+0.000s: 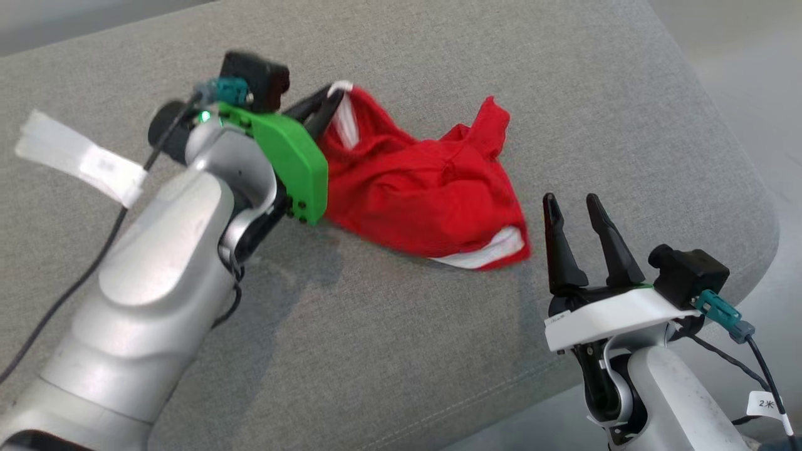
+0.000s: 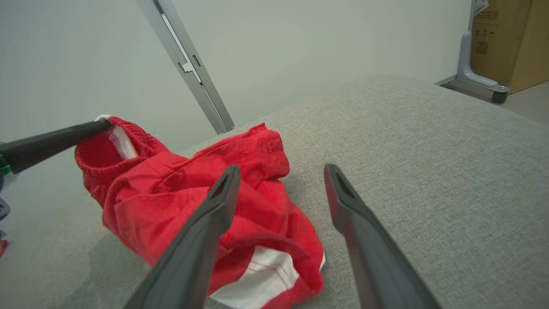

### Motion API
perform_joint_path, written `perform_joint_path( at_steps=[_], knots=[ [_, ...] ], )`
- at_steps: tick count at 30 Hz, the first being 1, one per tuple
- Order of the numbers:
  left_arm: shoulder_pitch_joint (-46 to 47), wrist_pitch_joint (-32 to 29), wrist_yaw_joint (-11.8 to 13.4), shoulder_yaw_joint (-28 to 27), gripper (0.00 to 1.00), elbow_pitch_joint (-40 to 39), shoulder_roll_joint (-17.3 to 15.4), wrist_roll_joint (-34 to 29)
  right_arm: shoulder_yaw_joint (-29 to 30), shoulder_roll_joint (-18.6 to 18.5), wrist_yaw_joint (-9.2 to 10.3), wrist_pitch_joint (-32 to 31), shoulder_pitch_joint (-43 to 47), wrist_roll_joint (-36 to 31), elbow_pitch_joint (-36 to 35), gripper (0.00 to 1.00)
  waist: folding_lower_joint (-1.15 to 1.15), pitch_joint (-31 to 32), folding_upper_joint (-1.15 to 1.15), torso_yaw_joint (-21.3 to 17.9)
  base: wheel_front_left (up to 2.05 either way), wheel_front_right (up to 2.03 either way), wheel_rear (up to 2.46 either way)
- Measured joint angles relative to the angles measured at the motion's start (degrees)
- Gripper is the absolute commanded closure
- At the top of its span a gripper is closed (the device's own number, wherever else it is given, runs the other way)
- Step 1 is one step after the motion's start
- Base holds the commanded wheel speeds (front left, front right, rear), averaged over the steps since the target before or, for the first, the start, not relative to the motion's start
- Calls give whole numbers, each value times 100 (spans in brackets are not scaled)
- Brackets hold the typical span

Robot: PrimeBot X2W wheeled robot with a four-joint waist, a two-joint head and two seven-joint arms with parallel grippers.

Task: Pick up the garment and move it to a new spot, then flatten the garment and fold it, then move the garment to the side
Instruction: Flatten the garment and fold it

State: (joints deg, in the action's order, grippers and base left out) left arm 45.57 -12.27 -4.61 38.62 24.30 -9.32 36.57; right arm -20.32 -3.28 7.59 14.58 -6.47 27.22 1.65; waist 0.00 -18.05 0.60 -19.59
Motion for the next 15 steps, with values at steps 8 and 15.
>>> perform_joint_path(
  at_steps=[8, 15],
  knots=[
    [1026, 338, -82, -96, 100, -839, 180, -301, 10, 3, 0, 0, 18, -1, 81, 0, 0, 246, 0, 113, 0, 0, 0],
    [1289, 478, -123, 89, 100, -1240, 549, -314, -20, 3, -1, 0, 127, -1, 163, 0, 0, 525, 0, 157, 0, 0, 0]
  ],
)
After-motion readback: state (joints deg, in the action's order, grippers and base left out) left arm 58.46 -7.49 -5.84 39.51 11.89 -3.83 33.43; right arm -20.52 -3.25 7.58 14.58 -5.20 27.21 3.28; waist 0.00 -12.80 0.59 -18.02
